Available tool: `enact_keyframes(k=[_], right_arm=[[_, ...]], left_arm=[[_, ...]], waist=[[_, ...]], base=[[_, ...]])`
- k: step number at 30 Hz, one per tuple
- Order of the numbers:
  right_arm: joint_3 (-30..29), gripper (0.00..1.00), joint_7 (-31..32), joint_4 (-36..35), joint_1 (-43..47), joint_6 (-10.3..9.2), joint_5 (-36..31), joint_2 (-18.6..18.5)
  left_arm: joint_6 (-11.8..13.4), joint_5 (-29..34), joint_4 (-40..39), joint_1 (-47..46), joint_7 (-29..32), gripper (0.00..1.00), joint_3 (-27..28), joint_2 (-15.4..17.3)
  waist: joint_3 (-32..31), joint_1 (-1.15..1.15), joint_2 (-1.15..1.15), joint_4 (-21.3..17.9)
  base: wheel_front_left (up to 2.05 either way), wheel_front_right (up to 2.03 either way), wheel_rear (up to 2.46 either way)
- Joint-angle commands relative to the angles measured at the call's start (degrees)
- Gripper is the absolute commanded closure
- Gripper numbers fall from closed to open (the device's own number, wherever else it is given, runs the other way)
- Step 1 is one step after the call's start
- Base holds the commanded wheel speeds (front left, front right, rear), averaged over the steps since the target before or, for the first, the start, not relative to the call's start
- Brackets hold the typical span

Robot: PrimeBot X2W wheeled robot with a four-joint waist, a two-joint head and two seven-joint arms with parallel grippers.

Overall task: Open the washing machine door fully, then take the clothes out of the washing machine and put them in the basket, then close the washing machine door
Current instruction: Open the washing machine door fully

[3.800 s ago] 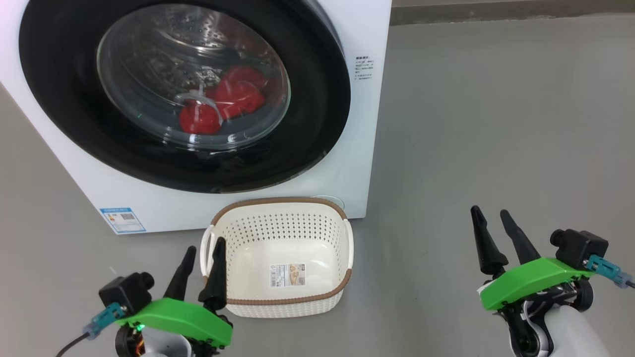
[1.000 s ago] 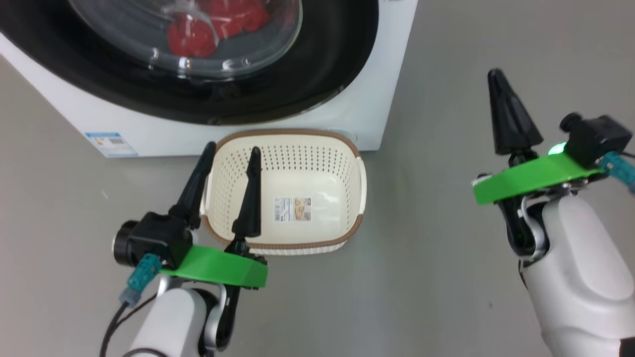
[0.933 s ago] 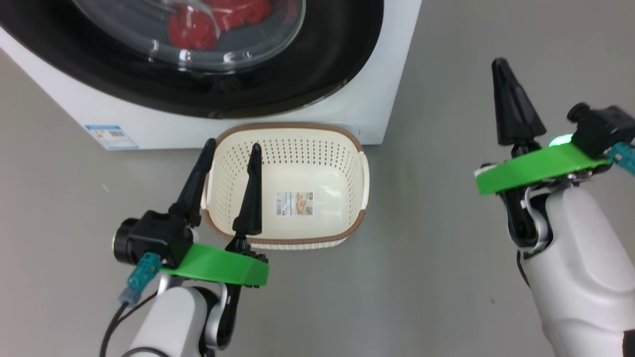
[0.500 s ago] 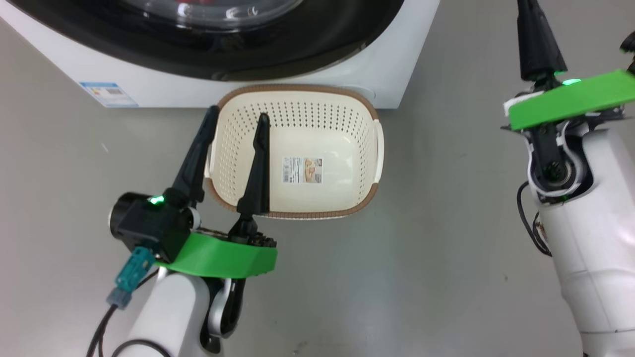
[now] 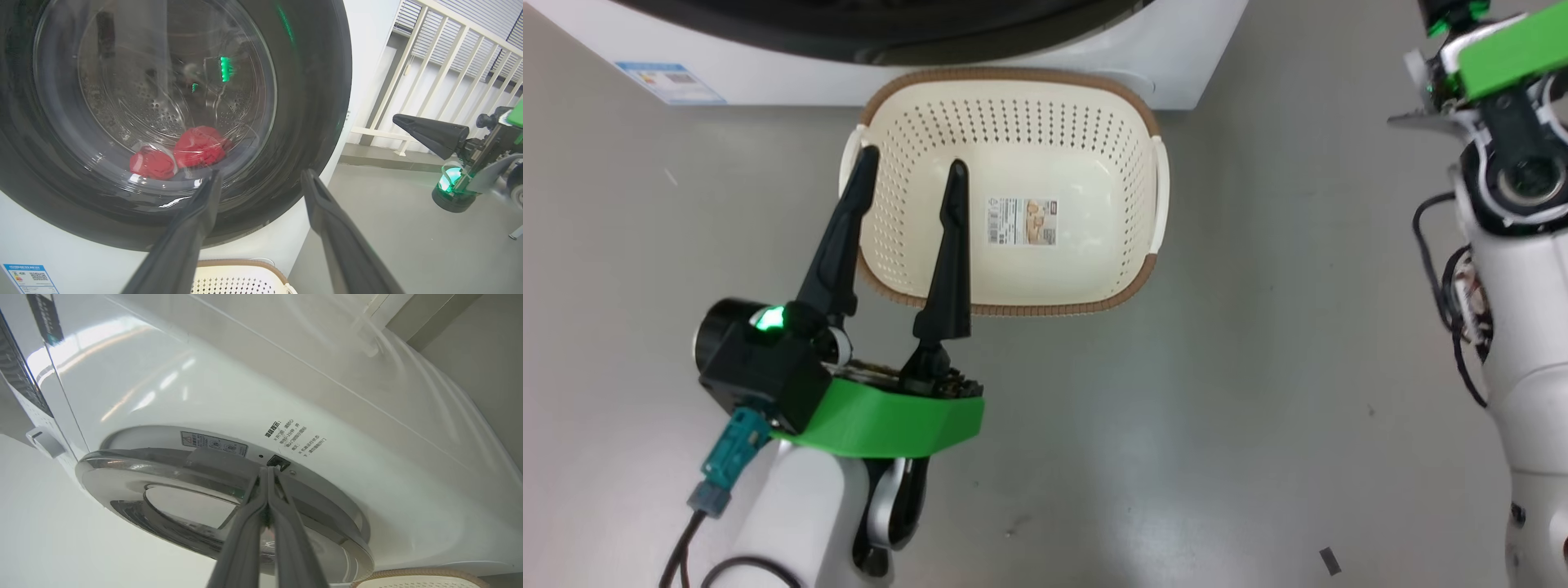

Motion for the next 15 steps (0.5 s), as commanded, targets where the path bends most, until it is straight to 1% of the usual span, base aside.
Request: enact_keyframes(k=[1, 3, 6, 15], right_arm=[[-0.01, 1.0, 1.72, -1.11, -2.06, 0.03, 2.03, 0.4], [-0.27, 1.0, 2.67, -0.9, -2.89, 0.03, 2.99, 0.32], [-1.65, 1.0, 6.06, -0.01, -6.29, 0.03, 7.09, 0.55], [-2.63, 1.0, 13.72, 3.08, -12.65, 0.03, 13.65, 1.11]], left_arm=[[0.47, 0.04, -1.87, -1.33, -0.45, 0.0, 1.2, 1.02], [0.53, 0.0, -1.95, -1.51, -0.45, 0.0, 1.11, 1.02], [0.78, -0.37, -2.29, -2.2, -0.45, 0.0, 0.72, 1.02], [1.26, -0.84, -3.1, -3.34, -0.45, 0.0, -0.44, 1.02]], waist=[[1.82, 0.0, 0.0, 0.39], [2.32, 0.0, 0.0, 0.5], [4.26, 0.0, 0.0, 0.92], [7.4, 0.0, 0.0, 2.07]], base=[[0.0, 0.0, 0.0], [0.0, 0.0, 0.0], [0.0, 0.0, 0.0], [0.0, 0.0, 0.0]])
